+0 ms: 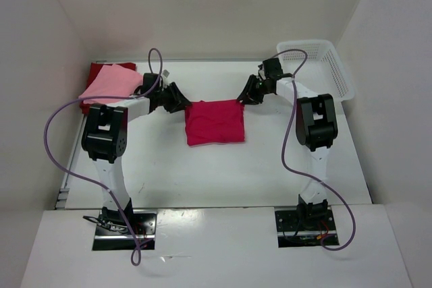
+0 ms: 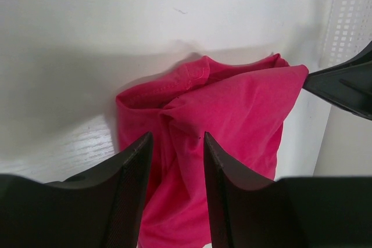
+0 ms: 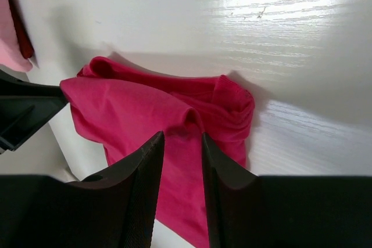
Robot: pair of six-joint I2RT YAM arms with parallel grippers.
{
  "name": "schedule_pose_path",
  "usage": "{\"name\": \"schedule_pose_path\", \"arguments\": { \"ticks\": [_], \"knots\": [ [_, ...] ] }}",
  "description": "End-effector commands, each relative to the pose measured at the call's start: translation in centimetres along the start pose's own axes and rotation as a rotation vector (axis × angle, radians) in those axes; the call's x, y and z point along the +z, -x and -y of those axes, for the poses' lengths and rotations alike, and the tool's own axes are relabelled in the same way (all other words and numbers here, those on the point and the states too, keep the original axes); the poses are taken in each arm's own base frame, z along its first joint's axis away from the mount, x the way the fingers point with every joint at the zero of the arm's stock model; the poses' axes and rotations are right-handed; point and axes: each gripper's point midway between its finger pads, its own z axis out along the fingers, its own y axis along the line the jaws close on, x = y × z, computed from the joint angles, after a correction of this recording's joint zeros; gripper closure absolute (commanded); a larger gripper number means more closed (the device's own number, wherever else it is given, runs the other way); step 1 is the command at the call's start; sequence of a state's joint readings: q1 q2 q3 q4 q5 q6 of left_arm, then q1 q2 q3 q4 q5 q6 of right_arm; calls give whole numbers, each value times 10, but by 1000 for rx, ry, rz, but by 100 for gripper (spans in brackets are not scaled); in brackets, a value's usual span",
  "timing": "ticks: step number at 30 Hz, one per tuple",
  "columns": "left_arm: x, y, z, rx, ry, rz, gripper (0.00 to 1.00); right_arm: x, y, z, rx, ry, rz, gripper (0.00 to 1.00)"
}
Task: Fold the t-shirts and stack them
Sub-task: Smooth out wrinkles on the folded tshirt
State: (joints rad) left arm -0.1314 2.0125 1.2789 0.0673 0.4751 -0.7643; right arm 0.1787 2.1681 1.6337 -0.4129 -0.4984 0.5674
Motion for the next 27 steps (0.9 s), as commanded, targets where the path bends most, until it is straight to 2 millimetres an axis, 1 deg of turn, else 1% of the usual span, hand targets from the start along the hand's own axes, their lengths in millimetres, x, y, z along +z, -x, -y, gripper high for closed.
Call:
{"name": "schedule_pose_path", "arguments": {
  "ticks": [1,2,3,5,6,7,8,9,10,12,13,14,16,17,18,19,20,21,22,23,24,25,26,27],
  "knots": [
    [-10,7,19,38,-53,30,53,-3,14,-11,-31,31,21,63],
    [-5,4,20,46,-47,10,53,-3,14,-12,-31,39,16,63],
    [-2,3,15,41,-33,11,53,0,12,-9,-27,34,10,64],
    [3,6,14,41,-33,11,56,0,12,-9,-27,34,9,67],
    [8,7,12,38,-30,7,62,2,13,-8,-27,34,9,70],
    [7,10,15,43,-36,14,65,2,13,-8,-27,34,9,71],
    [11,8,11,27,-29,6,67,4,13,-9,-26,41,3,71],
    [10,11,17,34,-48,7,67,4,12,-8,-22,37,-3,71],
    [13,11,16,16,-50,8,67,7,10,-5,-17,32,-10,71],
    [15,14,19,13,-67,11,70,6,13,-7,-22,37,-2,71],
    [15,13,20,13,-74,5,73,9,12,-4,-18,33,-9,76],
    [15,13,20,13,-74,5,81,9,12,-4,-18,33,-9,82],
    [15,16,23,18,-79,11,87,8,16,-6,-13,27,4,92],
    [15,16,23,18,-79,11,93,5,17,-9,-18,32,11,94],
    [17,17,23,18,-79,11,96,4,20,-11,-22,36,18,98],
    [17,15,21,13,-74,5,98,4,20,-9,-18,23,17,98],
    [16,18,24,18,-79,11,100,4,20,-9,-18,23,17,100],
    [17,20,23,18,-71,18,100,5,20,-8,-17,15,22,100],
    [11,26,24,18,-74,34,100,2,24,-8,-22,6,39,100],
    [10,30,17,16,-52,44,100,2,23,-6,-17,-6,37,100],
    [9,34,21,22,-59,53,100,-2,26,-8,-32,-9,52,100],
    [10,34,17,25,-43,55,100,-2,27,-6,-32,-19,59,100],
    [8,39,12,18,-31,70,100,-2,27,-6,-32,-19,59,100],
    [7,42,15,23,-36,76,100,-2,27,-6,-32,-19,59,100]
  ]
}}
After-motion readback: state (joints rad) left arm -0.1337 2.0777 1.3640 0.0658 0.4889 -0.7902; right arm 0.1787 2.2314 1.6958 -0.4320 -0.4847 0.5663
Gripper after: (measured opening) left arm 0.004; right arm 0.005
